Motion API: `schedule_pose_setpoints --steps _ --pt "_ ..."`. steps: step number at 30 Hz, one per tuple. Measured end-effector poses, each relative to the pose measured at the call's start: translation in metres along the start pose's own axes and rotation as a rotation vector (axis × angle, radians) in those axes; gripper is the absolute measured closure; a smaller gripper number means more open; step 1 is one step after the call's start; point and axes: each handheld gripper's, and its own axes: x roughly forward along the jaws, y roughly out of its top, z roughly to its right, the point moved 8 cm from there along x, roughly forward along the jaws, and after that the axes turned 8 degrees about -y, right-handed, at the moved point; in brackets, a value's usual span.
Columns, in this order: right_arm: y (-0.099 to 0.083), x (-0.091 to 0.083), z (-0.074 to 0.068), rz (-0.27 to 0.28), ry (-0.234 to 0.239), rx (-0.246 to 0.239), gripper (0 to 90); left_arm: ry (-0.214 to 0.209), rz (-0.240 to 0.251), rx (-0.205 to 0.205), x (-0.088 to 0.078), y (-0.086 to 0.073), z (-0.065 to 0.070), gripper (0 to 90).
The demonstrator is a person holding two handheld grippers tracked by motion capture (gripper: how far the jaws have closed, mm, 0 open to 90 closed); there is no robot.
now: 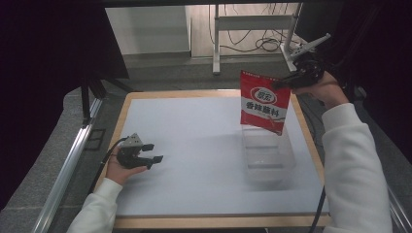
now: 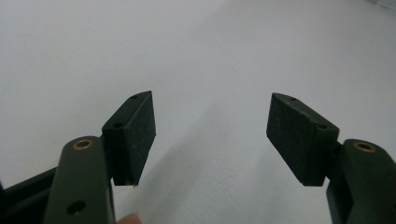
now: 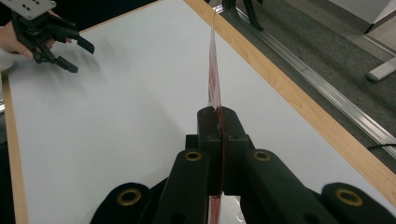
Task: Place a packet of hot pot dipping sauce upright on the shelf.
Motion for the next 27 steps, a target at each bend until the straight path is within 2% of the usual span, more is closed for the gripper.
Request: schedule_pose_setpoints --steps 4,7,16,27 --pt "-0.001 -0.004 0.001 0.012 0.006 0.004 89.0 0.001 -0.002 0.000 0.001 -0.001 0.000 32.4" --pt "-0.005 -0.001 0.002 -0.002 0.013 0.011 88.9 0.000 -0.004 -0.001 0.001 -0.001 0.001 32.5" --pt "-0.014 0.004 0.012 0.001 0.031 0.021 88.9 0.004 -0.016 0.000 0.003 -0.003 0.002 32.5" --pt "-0.010 0.008 0.021 0.015 0.032 0.009 88.9 0.007 -0.028 0.008 0.003 -0.004 0.002 32.5"
